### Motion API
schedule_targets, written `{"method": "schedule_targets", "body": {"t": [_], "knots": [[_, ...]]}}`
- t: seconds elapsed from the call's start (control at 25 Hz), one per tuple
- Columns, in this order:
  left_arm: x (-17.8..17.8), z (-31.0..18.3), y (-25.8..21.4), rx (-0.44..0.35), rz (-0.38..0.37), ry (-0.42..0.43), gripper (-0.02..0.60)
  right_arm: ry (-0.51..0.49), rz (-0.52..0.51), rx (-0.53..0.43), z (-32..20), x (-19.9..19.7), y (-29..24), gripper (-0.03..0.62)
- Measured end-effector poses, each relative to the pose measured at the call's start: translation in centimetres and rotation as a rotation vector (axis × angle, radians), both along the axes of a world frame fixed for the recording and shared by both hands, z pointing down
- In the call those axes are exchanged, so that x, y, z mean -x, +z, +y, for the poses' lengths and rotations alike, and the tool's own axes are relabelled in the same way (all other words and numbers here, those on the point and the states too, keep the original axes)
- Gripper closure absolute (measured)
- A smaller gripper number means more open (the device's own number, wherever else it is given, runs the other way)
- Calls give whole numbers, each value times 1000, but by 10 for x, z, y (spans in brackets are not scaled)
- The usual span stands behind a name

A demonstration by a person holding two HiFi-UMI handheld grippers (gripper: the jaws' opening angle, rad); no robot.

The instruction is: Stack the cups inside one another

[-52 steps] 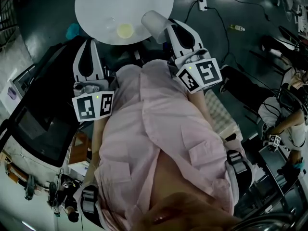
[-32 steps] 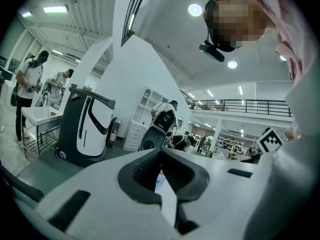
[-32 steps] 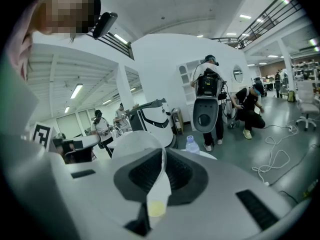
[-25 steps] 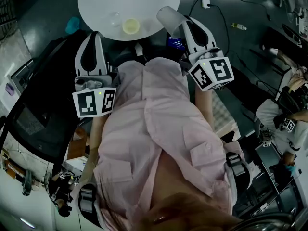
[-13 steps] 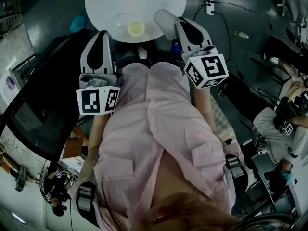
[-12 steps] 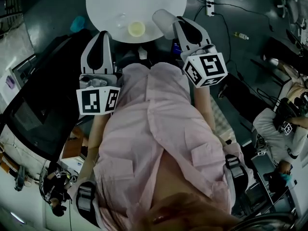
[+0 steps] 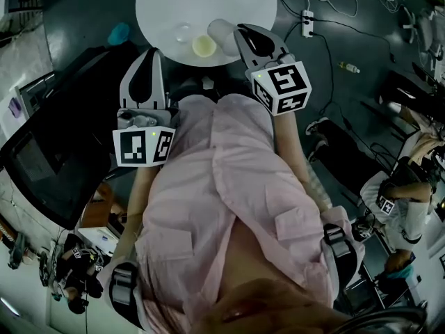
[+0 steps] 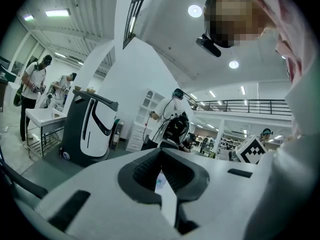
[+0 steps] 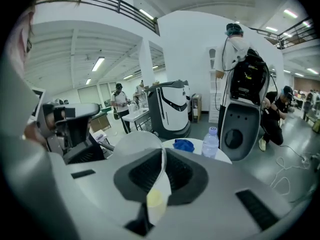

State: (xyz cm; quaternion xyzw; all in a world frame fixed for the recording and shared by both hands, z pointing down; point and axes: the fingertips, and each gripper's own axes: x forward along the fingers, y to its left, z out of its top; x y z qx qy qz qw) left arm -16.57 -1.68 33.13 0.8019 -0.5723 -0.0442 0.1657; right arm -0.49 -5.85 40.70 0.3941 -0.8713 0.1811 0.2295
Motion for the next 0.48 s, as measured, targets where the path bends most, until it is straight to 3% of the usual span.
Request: {"method": "schedule_targets", "body": {"t": [0.48], "knots": [[17, 6, 1, -5, -3, -39, 566, -134, 151, 97, 7, 25, 45, 557]]}}
